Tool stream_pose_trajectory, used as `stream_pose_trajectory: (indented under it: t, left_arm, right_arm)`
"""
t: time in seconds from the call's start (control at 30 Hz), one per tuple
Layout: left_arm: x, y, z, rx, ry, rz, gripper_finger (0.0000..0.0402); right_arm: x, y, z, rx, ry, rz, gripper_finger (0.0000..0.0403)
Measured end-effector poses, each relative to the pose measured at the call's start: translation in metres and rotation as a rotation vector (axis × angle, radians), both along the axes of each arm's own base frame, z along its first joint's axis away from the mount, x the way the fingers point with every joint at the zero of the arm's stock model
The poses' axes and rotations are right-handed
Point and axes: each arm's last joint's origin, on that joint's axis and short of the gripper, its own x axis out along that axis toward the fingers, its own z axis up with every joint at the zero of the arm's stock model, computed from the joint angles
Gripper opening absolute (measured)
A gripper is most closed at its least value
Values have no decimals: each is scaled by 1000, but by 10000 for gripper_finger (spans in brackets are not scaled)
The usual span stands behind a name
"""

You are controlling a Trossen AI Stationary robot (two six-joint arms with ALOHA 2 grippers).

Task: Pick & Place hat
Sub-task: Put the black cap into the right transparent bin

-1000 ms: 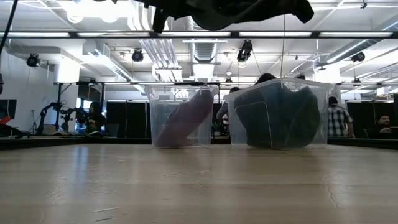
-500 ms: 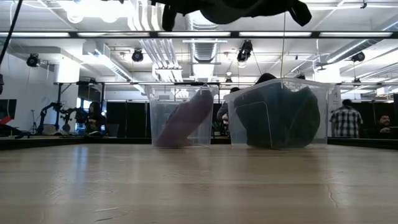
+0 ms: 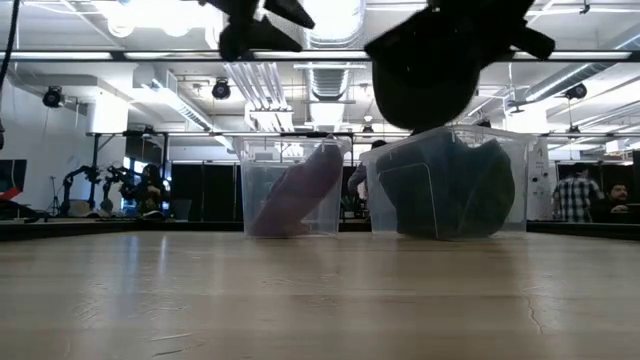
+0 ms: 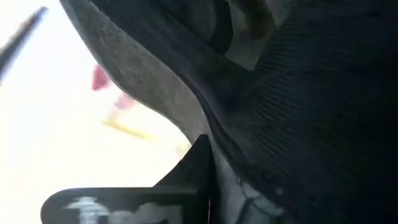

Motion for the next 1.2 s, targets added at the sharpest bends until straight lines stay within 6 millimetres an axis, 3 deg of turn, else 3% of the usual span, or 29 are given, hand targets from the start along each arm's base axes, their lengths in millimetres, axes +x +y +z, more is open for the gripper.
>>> stream_pose_trajectory:
  t: [0.47, 0.77, 0.97, 1.2]
  left_arm:
    - [-14, -25, -2, 16, 42, 45, 218]
    - [-15, -27, -5, 17, 78, 52, 218]
    - [-15, -27, -6, 17, 78, 52, 218]
    - [-15, -30, -6, 18, 83, 39, 218]
  right_arm:
    - [33, -16, -53, -25, 287, -199, 13]
    - [46, -17, -92, 215, 545, -115, 27]
    - [48, -17, -84, 242, 535, -59, 86]
    - [31, -15, -42, 266, 402, 38, 158]
